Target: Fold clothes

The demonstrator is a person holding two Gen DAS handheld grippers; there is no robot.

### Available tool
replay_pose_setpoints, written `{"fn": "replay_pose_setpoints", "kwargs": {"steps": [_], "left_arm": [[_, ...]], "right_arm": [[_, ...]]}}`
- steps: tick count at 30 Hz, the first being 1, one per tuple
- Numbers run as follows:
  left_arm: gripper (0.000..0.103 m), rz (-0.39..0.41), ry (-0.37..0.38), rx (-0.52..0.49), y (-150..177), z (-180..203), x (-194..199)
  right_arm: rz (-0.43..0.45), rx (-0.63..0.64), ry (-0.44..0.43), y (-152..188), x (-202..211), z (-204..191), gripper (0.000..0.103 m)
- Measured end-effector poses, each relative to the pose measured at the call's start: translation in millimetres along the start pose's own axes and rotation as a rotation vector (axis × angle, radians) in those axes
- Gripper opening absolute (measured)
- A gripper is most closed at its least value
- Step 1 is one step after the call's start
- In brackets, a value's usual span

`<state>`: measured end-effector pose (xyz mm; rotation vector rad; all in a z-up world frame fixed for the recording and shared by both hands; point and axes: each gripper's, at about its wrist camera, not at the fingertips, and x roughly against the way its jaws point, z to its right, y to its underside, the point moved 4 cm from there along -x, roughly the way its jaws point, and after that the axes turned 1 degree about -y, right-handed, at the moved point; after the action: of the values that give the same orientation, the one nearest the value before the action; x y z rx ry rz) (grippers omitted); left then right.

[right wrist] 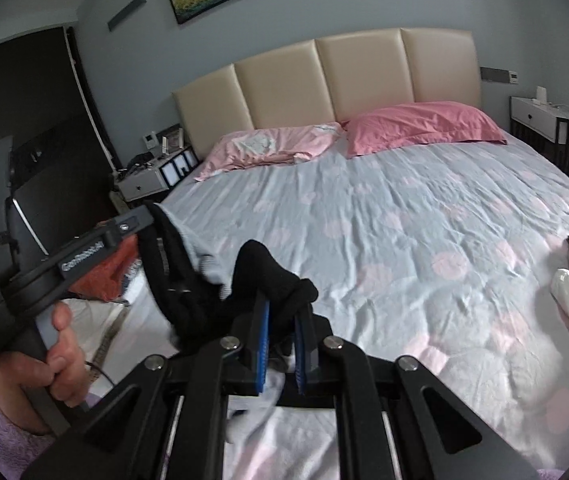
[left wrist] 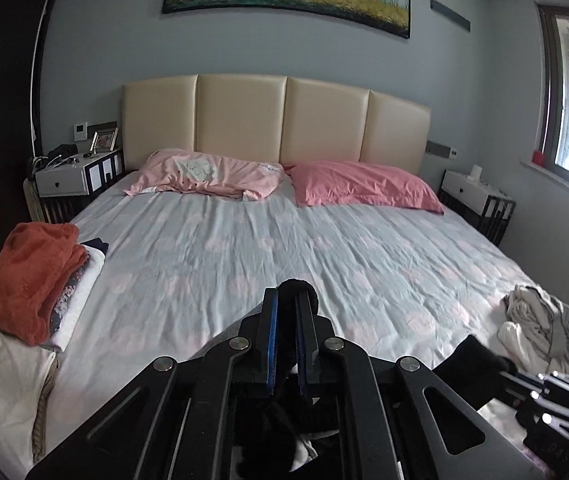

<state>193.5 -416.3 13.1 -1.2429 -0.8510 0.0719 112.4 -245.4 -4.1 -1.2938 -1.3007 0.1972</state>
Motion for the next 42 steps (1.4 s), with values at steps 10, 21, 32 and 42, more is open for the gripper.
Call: {"fn": "replay_pose_setpoints", "kwargs": {"steps": [10,21,32,42], "left_arm": [[0.008,-0.267,0.045,-0.077,82.0,37.8,-92.0],[0.01,-0.433,0.028,-0.006,114.6,15.4,-132.1],[0.049,-0.306,0.105,-0.065,93.5,25.5,-82.4],[0.049,-0.351,0.102,-0.064,81.5,-8.3,-67.6]], "right_arm": [[-0.268,-0.324,0.401,71.1,-53.2,194.6,0.01],[-0.417,-0.486,0.402,107.8,-99.1,231.6,0.014],[-0.087,-0.466,0.23,71.7,-41.5,201.4,0.038],[-0.179,-0.249,0.004,64.7,-73.5,143.1,0.043]]}}
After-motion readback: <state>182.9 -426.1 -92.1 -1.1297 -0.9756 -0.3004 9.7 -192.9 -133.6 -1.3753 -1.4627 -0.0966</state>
